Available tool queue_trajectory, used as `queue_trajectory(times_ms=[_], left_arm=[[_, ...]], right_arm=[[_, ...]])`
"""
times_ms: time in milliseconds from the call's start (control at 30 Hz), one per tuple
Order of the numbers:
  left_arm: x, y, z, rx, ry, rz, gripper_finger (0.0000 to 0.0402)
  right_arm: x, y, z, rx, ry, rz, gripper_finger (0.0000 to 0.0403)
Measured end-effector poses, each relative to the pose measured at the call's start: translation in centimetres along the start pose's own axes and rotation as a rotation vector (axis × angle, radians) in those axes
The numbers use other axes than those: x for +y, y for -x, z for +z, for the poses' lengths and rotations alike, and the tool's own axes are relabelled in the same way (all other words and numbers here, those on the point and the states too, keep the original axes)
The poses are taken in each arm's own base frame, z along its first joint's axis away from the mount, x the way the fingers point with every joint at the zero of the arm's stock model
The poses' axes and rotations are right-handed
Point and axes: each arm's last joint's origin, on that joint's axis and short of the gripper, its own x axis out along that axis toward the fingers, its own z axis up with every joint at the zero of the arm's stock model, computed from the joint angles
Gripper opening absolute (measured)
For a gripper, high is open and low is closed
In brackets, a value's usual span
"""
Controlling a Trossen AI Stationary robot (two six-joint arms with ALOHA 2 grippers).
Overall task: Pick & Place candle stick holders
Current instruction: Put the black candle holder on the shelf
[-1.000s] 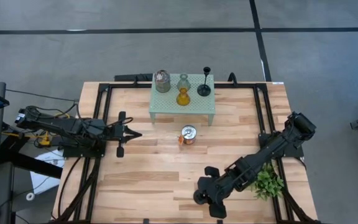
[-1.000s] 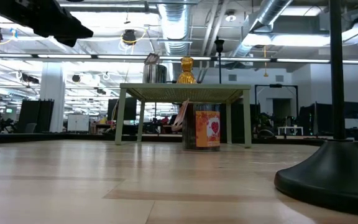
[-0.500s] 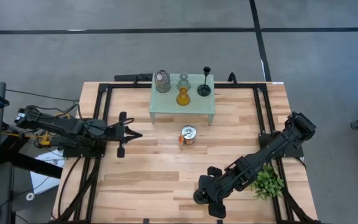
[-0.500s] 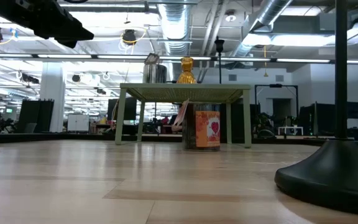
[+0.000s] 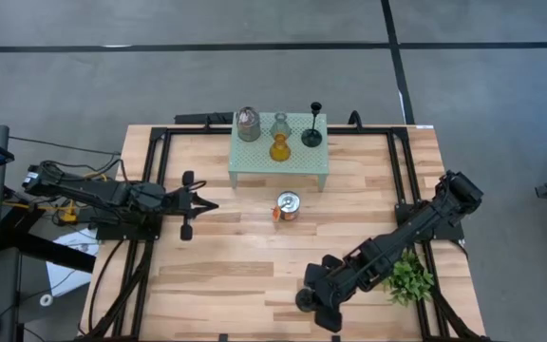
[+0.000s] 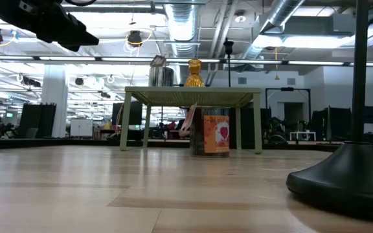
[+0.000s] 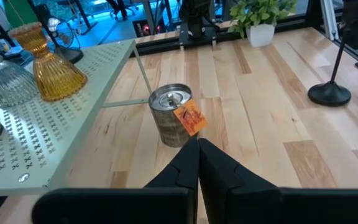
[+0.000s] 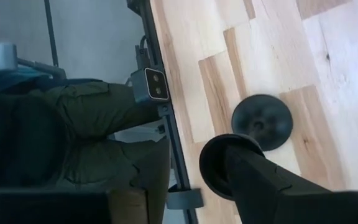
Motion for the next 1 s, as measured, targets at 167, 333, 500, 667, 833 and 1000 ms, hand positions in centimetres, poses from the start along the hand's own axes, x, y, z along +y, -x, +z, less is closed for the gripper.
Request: queue_trajectory(times_ms=[167, 333, 500, 667, 833, 1000], left_arm=[[0.0, 0.0, 0.0, 0.0, 0.0, 0.003, 0.0008], [0.0, 0.0, 0.0, 0.0, 0.0, 0.003, 0.0008], [0.0, 0.0, 0.0, 0.0, -0.002, 0.003, 0.0008], [0.0, 0.0, 0.0, 0.0, -0.003, 0.003, 0.0008], [0.0, 0.0, 0.0, 0.0, -0.003, 0.003, 0.0008], [0.0, 0.0, 0.0, -0.001, -0.003, 0.003, 0.0008]], right_arm=[[-0.3, 0.0, 0.3, 0.014, -0.084, 0.008, 0.0136], [-0.4, 0.0, 0.5, 0.04, -0.183, 0.018, 0.0126], [-0.4, 0.0, 0.4, 0.056, -0.205, 0.022, 0.0123], [-0.8, 0.0, 0.8, 0.058, -0.197, 0.018, 0.0114], [-1.0, -0.1, 0.9, 0.063, -0.166, 0.014, 0.0066], [-1.0, 0.4, 1.0, 0.05, -0.072, 0.023, 0.0013]])
